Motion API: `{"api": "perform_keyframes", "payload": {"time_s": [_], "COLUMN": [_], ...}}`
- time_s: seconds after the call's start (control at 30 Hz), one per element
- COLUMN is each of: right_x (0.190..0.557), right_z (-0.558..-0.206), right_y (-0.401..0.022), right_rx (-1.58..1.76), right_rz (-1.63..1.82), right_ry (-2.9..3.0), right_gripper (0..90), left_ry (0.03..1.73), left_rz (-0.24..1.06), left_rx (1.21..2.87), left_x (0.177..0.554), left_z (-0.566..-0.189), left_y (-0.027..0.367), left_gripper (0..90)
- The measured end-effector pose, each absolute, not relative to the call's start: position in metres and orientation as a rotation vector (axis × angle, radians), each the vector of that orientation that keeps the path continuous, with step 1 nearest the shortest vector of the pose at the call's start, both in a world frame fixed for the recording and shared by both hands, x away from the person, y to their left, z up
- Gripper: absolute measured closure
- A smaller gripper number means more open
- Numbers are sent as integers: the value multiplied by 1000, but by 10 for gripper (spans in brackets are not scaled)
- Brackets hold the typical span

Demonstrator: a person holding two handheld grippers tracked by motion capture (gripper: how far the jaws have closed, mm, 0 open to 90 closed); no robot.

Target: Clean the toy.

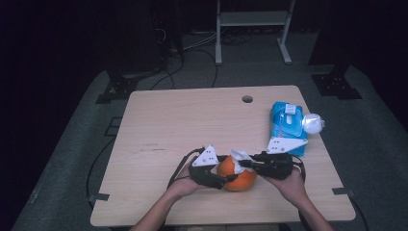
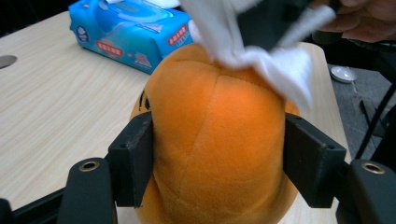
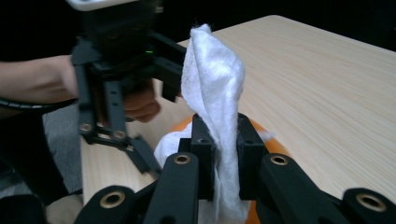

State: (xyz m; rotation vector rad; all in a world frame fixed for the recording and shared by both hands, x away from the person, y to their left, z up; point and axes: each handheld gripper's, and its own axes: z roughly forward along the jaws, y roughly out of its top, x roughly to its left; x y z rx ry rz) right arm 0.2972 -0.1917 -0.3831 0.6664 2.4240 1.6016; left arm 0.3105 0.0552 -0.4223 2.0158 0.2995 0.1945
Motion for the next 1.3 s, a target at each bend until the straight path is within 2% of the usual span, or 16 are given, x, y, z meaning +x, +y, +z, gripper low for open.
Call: {"api": "perform_keyframes", "payload": {"time_s": [0.13,0.3,0.37,0.47,0.5,0.63,0.67,0.87,1.1,1.3], "right_x": [292,303,305,303,303,299,294,297,314,305], "right_z": [-382,-384,-387,-387,-387,-384,-384,-383,-398,-388], "right_y": [-183,-201,-206,-202,-202,-193,-187,-194,-222,-210], "right_rx": [620,713,739,716,711,676,635,653,811,740], "right_rz": [1560,1558,1573,1556,1565,1573,1569,1572,1602,1638], "right_ry": [2437,2409,2412,2418,2423,2442,2450,2435,2393,2396], "right_gripper": [809,809,809,809,809,808,808,808,808,810], "left_ry": [236,180,180,242,250,248,246,283,382,421], "left_rz": [211,223,209,171,159,146,151,145,74,82], "left_rx": [2046,2069,2054,2017,2016,2017,2020,2003,1947,1931], "left_x": [304,299,300,308,309,308,308,309,320,320], "left_z": [-421,-421,-421,-423,-425,-432,-432,-428,-426,-422], "left_y": [51,48,47,49,48,44,44,50,64,65], "left_gripper": [327,351,320,112,84,138,206,300,316,320]}}
